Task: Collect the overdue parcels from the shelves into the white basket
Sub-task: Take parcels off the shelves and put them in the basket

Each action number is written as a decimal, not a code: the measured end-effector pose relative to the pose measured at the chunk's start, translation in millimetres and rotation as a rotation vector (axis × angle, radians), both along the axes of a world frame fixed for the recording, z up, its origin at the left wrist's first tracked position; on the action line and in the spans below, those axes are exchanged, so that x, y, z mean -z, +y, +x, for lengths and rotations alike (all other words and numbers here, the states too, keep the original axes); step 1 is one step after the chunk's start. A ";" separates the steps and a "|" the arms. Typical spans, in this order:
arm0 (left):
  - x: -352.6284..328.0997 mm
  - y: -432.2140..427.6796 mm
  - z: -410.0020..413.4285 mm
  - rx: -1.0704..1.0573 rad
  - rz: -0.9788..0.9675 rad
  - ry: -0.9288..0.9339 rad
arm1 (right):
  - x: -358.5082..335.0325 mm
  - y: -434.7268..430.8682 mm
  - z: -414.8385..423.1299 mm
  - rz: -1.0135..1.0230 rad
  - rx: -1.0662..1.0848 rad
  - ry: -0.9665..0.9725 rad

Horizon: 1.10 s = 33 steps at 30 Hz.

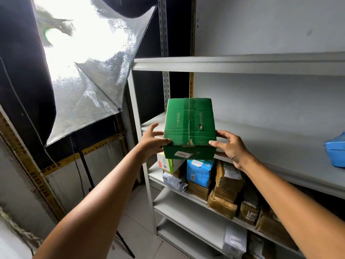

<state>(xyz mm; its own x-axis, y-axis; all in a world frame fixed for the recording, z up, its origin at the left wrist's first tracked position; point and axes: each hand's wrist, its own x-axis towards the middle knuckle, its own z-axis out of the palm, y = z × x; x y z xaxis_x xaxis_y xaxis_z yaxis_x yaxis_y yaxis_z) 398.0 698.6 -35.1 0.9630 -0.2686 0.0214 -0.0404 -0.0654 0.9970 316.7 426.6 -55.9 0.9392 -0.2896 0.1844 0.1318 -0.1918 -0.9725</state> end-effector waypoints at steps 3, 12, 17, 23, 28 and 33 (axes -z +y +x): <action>3.4 2.7 1.8 0.002 0.005 0.006 | -5.1 4.1 0.5 0.008 -0.043 -0.018; 17.7 20.9 5.4 0.071 -0.136 0.028 | -9.9 18.1 8.2 -0.107 -0.077 -0.055; 22.9 26.4 8.1 0.091 -0.187 0.064 | -10.1 23.2 13.3 -0.228 -0.038 -0.076; 25.0 26.6 9.3 0.084 -0.198 0.097 | -11.0 25.6 15.2 -0.303 -0.008 -0.090; 23.7 23.0 8.9 0.080 -0.194 0.105 | -12.0 23.8 11.7 -0.288 0.008 -0.088; 18.4 16.8 10.3 0.103 -0.131 0.079 | -13.1 17.0 4.1 -0.234 0.009 -0.082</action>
<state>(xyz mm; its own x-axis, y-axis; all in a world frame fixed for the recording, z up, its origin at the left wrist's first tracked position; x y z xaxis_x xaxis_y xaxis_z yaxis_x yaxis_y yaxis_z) 408.3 715.5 -53.5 0.9305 -0.3662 -0.0119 0.0387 0.0659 0.9971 320.8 443.6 -42.8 0.9161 -0.2379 0.3227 0.2057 -0.4118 -0.8878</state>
